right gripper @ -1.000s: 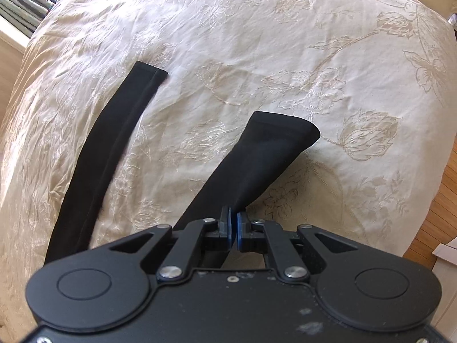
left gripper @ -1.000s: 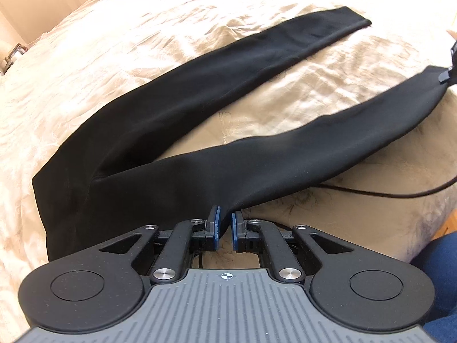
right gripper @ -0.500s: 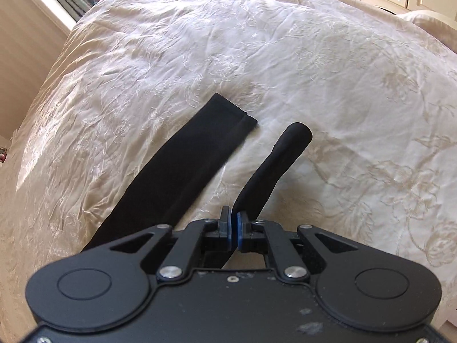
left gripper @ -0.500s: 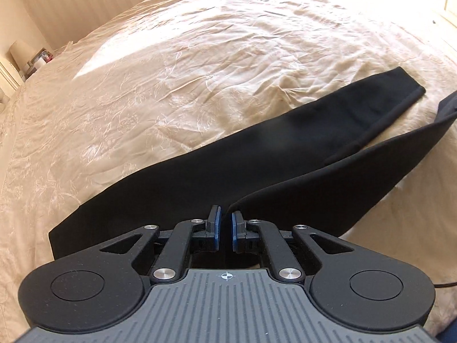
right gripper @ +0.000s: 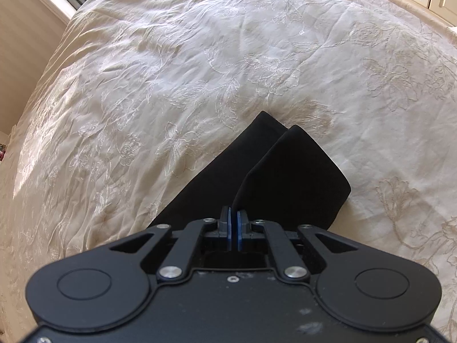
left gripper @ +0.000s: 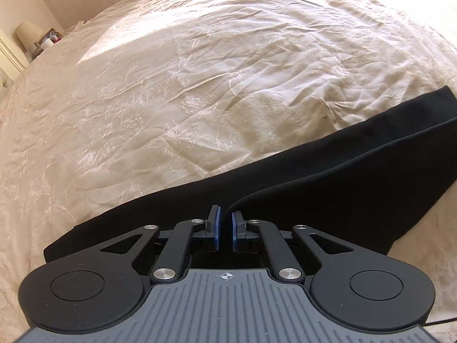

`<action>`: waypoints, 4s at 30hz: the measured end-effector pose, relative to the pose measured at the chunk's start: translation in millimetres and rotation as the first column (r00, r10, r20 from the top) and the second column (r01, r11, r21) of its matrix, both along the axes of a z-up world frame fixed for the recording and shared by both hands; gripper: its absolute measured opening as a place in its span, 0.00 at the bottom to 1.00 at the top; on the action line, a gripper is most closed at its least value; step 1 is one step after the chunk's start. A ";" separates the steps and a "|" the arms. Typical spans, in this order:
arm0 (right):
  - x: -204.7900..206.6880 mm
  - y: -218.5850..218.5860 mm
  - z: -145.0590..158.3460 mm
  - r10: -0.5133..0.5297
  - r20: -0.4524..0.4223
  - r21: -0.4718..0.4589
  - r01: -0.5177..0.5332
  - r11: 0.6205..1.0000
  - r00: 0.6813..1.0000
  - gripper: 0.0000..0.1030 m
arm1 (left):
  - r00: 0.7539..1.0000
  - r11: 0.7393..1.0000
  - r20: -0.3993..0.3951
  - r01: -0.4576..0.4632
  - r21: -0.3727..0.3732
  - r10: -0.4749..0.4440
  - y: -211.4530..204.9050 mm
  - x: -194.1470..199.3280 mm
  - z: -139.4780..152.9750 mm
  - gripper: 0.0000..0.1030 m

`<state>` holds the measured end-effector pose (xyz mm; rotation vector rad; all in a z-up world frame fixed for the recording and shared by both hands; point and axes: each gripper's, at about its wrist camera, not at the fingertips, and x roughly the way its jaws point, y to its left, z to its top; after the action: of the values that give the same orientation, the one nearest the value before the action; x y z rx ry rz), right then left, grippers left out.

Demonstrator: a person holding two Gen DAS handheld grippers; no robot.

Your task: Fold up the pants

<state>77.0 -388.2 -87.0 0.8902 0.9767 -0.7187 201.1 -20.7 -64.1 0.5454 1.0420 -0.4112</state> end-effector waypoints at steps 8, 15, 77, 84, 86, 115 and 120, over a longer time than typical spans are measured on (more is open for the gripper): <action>33.8 -13.9 -23.3 -0.007 -0.037 0.026 0.008 1.000 0.999 0.06 | 0.999 0.999 -0.035 -0.031 0.022 0.032 -11.0 32.6 -26.1 0.07; 51.2 -20.6 -30.1 0.006 -0.046 0.023 -0.005 1.000 0.999 0.06 | 0.998 0.998 -0.049 -0.046 0.035 0.048 -17.3 51.8 -39.5 0.07; 5.6 -26.0 30.0 0.262 -0.047 -0.375 -0.260 0.890 0.964 0.23 | 0.973 0.970 0.030 -0.225 -0.090 0.229 3.5 79.3 21.9 0.22; -9.8 32.1 52.2 0.400 0.079 -0.310 -0.359 0.880 0.913 0.23 | 0.945 0.945 0.025 -0.324 -0.048 0.325 39.3 32.5 43.5 0.22; -15.7 56.4 52.2 0.452 0.104 -0.279 -0.410 0.868 0.886 0.23 | 0.935 0.935 0.009 -0.353 -0.022 0.353 52.8 11.3 42.3 0.22; -14.0 382.2 22.5 0.698 0.158 -0.032 -0.703 0.711 0.699 0.29 | 0.973 0.971 -0.019 -0.227 0.077 0.229 215.2 -59.1 -10.6 0.22; 11.1 411.0 5.2 0.634 0.136 0.003 -0.640 0.769 0.762 0.31 | 0.993 0.988 -0.025 -0.111 0.110 0.115 232.4 -49.0 -27.7 0.22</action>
<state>88.1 22.8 -81.8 0.5706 1.0991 -0.0469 152.1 211.7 -91.8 0.5752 1.1246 -0.2647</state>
